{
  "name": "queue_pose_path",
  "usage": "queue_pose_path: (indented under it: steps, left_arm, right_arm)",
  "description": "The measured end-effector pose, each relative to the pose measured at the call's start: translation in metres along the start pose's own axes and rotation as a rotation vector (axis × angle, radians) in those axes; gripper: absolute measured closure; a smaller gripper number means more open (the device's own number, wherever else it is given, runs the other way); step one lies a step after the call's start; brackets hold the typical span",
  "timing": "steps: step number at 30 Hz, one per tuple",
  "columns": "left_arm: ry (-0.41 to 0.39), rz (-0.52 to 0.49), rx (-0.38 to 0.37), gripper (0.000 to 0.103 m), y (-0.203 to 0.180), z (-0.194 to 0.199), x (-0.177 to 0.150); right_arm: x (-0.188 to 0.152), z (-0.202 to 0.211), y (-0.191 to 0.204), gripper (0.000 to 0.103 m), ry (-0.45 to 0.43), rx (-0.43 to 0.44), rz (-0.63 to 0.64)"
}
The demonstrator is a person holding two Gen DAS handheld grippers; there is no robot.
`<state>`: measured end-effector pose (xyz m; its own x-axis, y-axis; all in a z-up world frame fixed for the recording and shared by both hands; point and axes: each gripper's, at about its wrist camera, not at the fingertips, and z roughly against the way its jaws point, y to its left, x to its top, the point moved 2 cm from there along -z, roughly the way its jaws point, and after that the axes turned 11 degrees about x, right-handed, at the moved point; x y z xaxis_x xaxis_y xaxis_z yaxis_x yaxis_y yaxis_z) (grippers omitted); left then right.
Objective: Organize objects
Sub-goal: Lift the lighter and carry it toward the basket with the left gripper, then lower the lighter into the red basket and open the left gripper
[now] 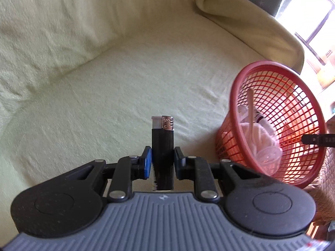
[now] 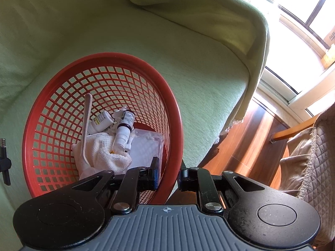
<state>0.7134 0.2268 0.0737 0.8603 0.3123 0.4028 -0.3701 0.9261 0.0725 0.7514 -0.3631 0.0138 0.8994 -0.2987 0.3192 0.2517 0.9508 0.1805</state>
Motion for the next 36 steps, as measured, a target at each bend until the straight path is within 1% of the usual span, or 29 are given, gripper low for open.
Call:
queue_pose_path:
  steps: [7,10,14,17,20,25,31,36]
  left_arm:
    - [-0.046,-0.052,-0.101,0.085,-0.038,0.038,0.013]
    - [-0.061,-0.077,-0.122,0.085,-0.057,0.045,0.019]
    - [-0.061,-0.121,-0.144,0.085,-0.083,0.042,0.023]
    - [-0.044,-0.147,-0.156,0.085,-0.101,0.033,0.023]
    - [-0.025,-0.166,-0.157,0.085,-0.115,0.023,0.021]
    - [0.002,-0.185,-0.138,0.085,-0.130,0.008,0.020]
    - [0.011,-0.215,-0.122,0.085,-0.147,-0.002,0.022]
    - [0.020,-0.230,-0.116,0.085,-0.153,-0.009,0.022]
  right_arm:
    - [0.000,0.003,0.006,0.090,-0.015,0.012,0.003]
    - [0.002,0.004,0.009,0.090,-0.023,0.018,0.003]
    - [0.002,0.006,0.010,0.090,-0.035,0.032,0.000]
    - [0.002,0.005,0.008,0.090,-0.038,0.034,-0.003]
    - [0.001,0.005,0.006,0.090,-0.042,0.044,-0.011]
    - [-0.001,0.006,0.005,0.090,-0.046,0.056,-0.015]
    - [-0.001,0.007,0.003,0.090,-0.047,0.068,-0.020]
    - [-0.002,0.007,0.002,0.090,-0.047,0.075,-0.025]
